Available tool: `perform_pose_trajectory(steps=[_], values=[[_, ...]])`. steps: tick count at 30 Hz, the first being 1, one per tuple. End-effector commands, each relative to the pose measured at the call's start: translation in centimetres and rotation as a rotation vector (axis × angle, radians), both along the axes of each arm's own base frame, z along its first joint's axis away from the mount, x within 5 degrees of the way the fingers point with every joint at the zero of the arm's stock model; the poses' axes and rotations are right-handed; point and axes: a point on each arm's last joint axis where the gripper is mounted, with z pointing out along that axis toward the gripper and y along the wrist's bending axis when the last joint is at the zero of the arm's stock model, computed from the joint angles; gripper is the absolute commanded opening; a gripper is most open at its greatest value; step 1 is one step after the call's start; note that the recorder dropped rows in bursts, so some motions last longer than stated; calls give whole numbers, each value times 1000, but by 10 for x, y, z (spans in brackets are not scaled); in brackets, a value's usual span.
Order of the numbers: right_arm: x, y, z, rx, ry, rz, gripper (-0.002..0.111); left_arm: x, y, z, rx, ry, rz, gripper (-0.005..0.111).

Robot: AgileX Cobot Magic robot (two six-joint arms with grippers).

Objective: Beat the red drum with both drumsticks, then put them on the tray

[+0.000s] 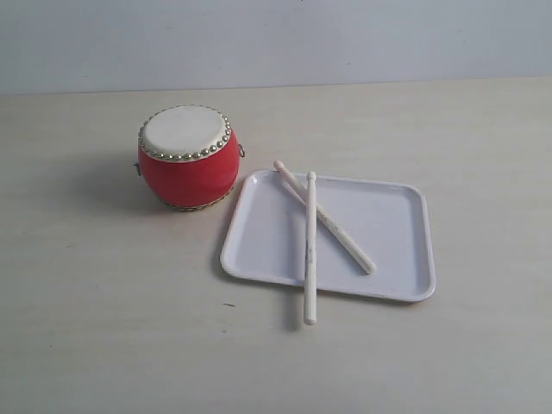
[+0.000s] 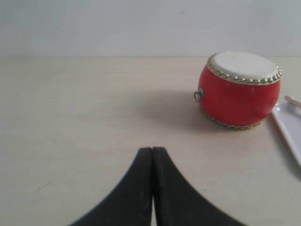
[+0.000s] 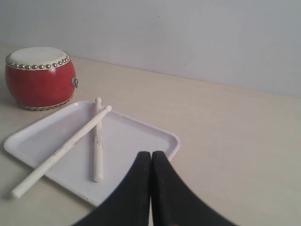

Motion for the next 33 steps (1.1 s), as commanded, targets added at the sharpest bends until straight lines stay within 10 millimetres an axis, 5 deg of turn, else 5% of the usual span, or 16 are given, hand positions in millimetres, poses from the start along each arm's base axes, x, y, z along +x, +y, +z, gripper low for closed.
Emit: perform_pose_trajectory(steps=[1, 33], values=[[0, 0, -2, 5, 2, -3, 0, 0, 0, 0, -8, -10, 0, 0], [1, -6, -2, 5, 6, -120, 0, 0, 0, 0, -9, -10, 1, 0]])
